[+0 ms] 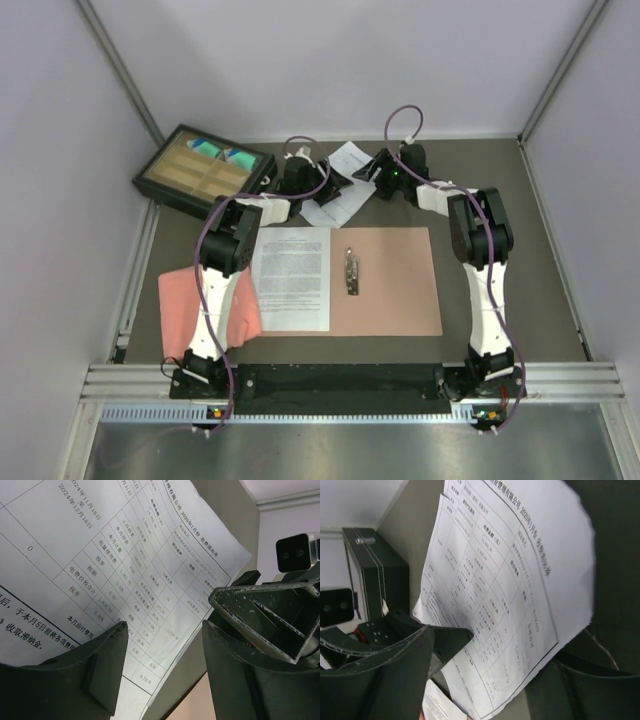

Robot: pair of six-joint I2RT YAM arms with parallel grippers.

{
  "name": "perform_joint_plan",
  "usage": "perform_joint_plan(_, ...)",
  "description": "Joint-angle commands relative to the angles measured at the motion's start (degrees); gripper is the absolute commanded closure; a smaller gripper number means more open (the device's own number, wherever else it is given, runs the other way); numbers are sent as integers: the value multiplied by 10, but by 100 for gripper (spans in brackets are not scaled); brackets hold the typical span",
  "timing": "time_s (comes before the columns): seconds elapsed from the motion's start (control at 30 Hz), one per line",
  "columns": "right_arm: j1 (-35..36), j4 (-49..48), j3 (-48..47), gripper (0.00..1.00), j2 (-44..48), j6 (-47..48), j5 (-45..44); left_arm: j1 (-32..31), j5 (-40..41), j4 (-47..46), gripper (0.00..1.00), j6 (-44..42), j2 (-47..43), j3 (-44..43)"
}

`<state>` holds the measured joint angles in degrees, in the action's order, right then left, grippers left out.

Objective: Put the files into the folder

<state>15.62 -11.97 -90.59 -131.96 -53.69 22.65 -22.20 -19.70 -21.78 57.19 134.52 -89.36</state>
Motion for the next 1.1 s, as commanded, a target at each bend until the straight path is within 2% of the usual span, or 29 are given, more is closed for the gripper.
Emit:
perform_joint_plan(0.0, 4, -70, 6, 39, 18, -22, -26, -1, -16, -10, 34, 0, 14, 11)
perform_joint_plan(0.07, 4, -99, 12, 51, 14, -30, -28, -3, -24, -14, 34, -5, 12, 9)
perform_joint_plan(0.13, 4, -115, 15, 57, 10, -37, -35, -5, -31, -15, 34, -13, 10, 5)
perform_joint_plan(0.23, 1, -111, -8, 77, 1, -31, -38, -7, -53, -26, 32, -30, 2, 2)
perform_joint_plan(0.27, -1, -111, -15, 96, 0, -27, -38, -7, -59, -29, 31, -43, -7, 2)
perform_joint_plan(0.3, -2, -104, -24, 100, -2, -20, -41, -10, -68, -28, 30, -52, -13, -8)
perform_joint_plan(0.4, -10, -34, -85, 100, -7, 18, -42, -22, -70, 14, 27, -97, -44, -50)
perform_joint_plan(0.5, -21, 15, -105, 100, 39, 78, -62, -35, -75, 116, 26, -143, -86, -116)
perform_joint_plan(0.6, -23, 107, -153, 100, 101, 208, -86, -41, -66, 183, 25, -152, -162, -124)
perform_joint_plan(0.63, -23, 183, -175, 100, 110, 240, -84, -43, -61, 186, 25, -152, -187, -113)
perform_joint_plan(0.7, -23, 263, -243, 100, 132, 328, -86, -49, -53, 206, 23, -162, -264, -72)
perform_joint_plan(0.73, -23, 350, -262, 100, 141, 355, -88, -50, -44, 215, 23, -168, -289, -57)
perform_joint_plan(0.8, -23, 413, -275, 100, 190, 405, -95, -54, -37, 248, 21, -186, -363, -1)
perform_joint_plan(0.93, -12, 468, -191, 100, 324, 438, -89, -54, -6, 299, 17, -211, -484, 99)
perform_joint_plan(1.07, 32, 541, -123, 100, 452, 460, -52, -52, 36, 365, 14, -233, -618, 192)
